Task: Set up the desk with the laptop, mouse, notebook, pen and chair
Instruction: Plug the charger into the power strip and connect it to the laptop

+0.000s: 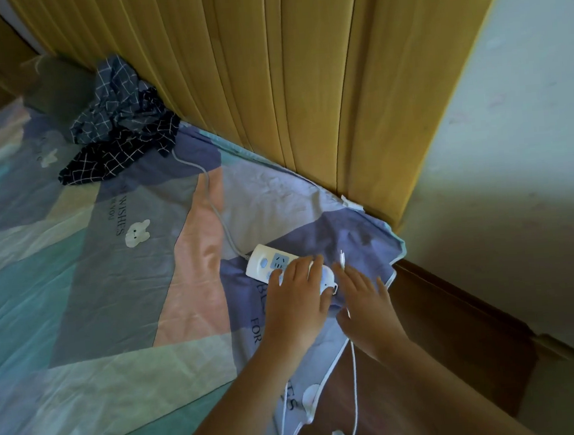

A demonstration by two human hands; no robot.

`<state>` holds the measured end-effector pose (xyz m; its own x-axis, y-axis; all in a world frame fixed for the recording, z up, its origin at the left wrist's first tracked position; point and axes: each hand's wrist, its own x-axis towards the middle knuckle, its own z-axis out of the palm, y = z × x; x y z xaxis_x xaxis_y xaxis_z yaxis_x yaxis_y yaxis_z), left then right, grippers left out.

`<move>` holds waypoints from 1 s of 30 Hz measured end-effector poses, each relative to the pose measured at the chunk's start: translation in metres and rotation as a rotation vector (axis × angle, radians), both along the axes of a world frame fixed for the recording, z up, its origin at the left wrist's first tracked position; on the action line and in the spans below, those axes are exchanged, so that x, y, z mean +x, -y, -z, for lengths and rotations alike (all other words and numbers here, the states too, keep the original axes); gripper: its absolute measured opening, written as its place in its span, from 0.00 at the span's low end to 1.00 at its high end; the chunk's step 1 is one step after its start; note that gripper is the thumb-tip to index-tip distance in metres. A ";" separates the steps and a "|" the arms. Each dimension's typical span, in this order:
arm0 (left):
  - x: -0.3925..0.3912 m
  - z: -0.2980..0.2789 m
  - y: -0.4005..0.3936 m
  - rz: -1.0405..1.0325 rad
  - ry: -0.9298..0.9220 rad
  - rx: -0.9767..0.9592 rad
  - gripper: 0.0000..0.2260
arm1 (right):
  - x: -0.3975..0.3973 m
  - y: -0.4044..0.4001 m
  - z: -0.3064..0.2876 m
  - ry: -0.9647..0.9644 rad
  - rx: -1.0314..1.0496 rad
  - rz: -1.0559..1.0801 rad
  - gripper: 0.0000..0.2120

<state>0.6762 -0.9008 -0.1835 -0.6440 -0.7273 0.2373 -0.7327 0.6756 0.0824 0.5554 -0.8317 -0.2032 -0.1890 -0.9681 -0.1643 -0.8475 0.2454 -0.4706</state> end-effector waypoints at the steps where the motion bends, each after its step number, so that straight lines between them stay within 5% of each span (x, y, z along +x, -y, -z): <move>1: -0.002 -0.007 -0.004 0.035 -0.037 -0.024 0.20 | 0.002 -0.007 -0.006 0.027 -0.045 0.042 0.36; 5: -0.026 -0.035 -0.030 0.119 -0.127 -0.010 0.20 | 0.007 -0.044 -0.031 -0.116 -0.187 0.142 0.34; 13: -0.060 -0.072 -0.088 0.310 -0.489 0.327 0.15 | 0.000 -0.122 -0.080 -0.404 -0.187 0.259 0.34; 18: -0.108 -0.106 -0.153 0.522 -0.561 0.496 0.13 | -0.033 -0.205 -0.118 -0.560 -0.188 0.380 0.23; 30: -0.229 -0.134 -0.336 0.908 -0.579 0.274 0.07 | -0.138 -0.446 -0.158 -0.686 -0.036 0.513 0.34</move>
<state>0.4473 -0.5649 -0.0497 -0.8078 -0.1157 0.5780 0.2225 0.8481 0.4808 0.4171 -0.3861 -0.0449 -0.6512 -0.7383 0.1757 -0.7360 0.6708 0.0911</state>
